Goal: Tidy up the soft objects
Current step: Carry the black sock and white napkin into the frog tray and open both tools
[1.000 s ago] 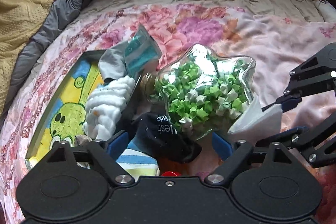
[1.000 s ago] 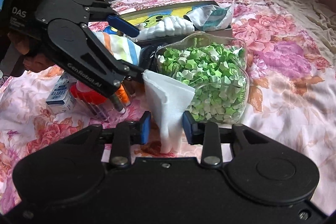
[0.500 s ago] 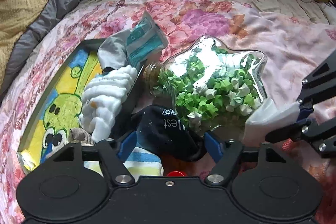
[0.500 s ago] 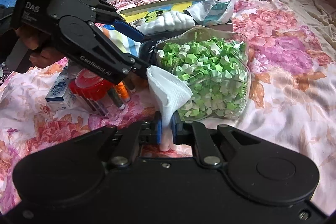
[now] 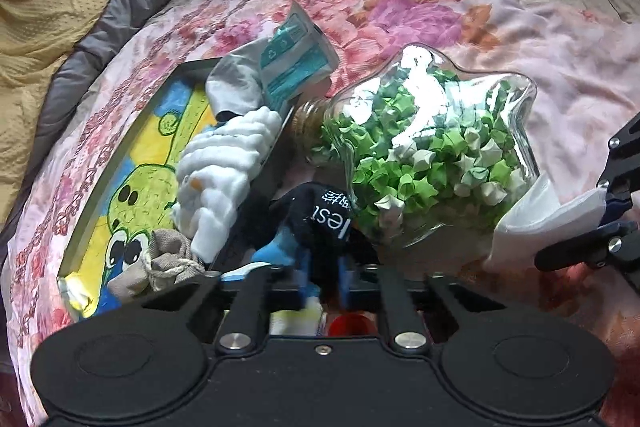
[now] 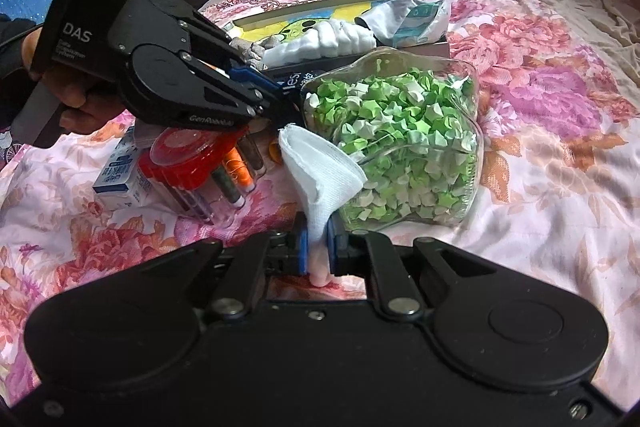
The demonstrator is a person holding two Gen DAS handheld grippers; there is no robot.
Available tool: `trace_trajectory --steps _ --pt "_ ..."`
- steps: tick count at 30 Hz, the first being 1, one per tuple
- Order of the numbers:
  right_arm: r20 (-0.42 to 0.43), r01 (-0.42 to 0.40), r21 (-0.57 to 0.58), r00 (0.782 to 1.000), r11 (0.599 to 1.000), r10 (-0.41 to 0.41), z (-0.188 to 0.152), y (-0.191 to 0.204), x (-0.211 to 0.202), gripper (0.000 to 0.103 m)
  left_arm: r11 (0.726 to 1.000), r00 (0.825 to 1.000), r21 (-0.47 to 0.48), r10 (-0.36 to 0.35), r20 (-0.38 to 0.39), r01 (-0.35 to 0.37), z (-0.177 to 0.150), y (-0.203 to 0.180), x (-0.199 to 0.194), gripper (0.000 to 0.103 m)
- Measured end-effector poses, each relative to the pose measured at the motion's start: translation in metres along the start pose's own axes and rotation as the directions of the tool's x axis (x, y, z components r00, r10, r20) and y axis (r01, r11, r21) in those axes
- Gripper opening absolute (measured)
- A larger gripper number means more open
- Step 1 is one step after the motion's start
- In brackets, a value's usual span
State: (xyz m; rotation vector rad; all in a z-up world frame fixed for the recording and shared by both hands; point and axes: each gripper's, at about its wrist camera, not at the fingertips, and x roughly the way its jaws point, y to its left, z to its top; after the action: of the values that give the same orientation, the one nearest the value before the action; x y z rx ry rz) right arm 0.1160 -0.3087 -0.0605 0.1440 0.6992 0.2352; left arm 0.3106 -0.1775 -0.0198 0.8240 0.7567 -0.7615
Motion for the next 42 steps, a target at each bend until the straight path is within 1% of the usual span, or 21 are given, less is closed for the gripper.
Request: trace_trajectory --steps 2,7,10,13,17,22,26,29,31,34,37,40,42 --pt "0.008 -0.002 -0.005 1.000 1.000 0.002 0.000 0.002 -0.001 0.005 1.000 1.000 -0.015 0.012 0.005 -0.012 0.000 0.000 -0.005 0.002" --pt "0.027 -0.010 -0.011 1.000 1.000 0.010 0.002 0.007 -0.006 0.005 0.997 0.998 -0.056 0.058 -0.001 -0.058 0.004 -0.001 -0.022 0.001" --pt "0.050 -0.023 -0.014 0.998 1.000 0.024 0.004 0.009 -0.012 0.005 0.990 0.999 -0.136 0.049 0.008 -0.048 0.005 0.005 -0.039 0.001" --pt "0.077 -0.037 -0.023 0.996 0.999 0.038 0.007 0.012 -0.019 0.005 0.976 0.998 -0.213 0.046 0.038 -0.037 0.004 0.011 -0.058 0.001" --pt "0.112 -0.033 -0.029 0.993 0.999 0.036 0.010 0.012 -0.026 0.005 0.959 0.994 -0.278 0.081 0.067 -0.059 0.001 0.017 -0.082 0.001" --pt "0.162 -0.049 -0.021 0.985 0.999 0.052 0.013 0.011 -0.037 0.005 0.948 0.989 -0.308 0.117 0.095 -0.083 -0.001 0.018 -0.108 0.001" --pt "0.197 -0.058 -0.023 0.978 0.998 0.062 0.016 0.010 -0.045 0.005 0.941 0.983 -0.326 0.135 0.124 -0.089 -0.001 0.018 -0.127 0.001" --pt "0.217 -0.072 -0.025 0.973 0.997 0.076 0.020 0.013 -0.052 0.005 0.939 0.974 -0.327 0.166 0.151 -0.109 0.000 0.017 -0.141 0.001" --pt "0.232 -0.084 -0.026 0.969 0.996 0.088 0.024 0.015 -0.055 0.005 0.929 0.966 -0.349 0.193 0.170 -0.124 -0.001 0.021 -0.149 0.001" --pt "0.252 -0.061 -0.040 0.965 0.997 0.069 0.033 0.019 -0.059 0.005 0.913 0.957 -0.382 0.225 0.184 -0.141 -0.001 0.032 -0.157 0.001" --pt "0.267 -0.035 -0.079 0.962 0.996 0.055 0.051 0.027 -0.061 0.005 0.900 0.942 -0.397 0.274 0.192 -0.181 -0.001 0.045 -0.162 0.001" --pt "0.267 -0.010 -0.139 0.963 0.990 0.047 0.079 0.036 -0.052 0.005 0.872 0.925 -0.439 0.326 0.193 -0.216 -0.003 0.066 -0.164 0.001" --pt "0.257 -0.009 -0.172 0.965 0.985 0.054 0.101 0.043 -0.041 0.005 0.852 0.916 -0.468 0.355 0.189 -0.233 -0.007 0.079 -0.162 0.001"
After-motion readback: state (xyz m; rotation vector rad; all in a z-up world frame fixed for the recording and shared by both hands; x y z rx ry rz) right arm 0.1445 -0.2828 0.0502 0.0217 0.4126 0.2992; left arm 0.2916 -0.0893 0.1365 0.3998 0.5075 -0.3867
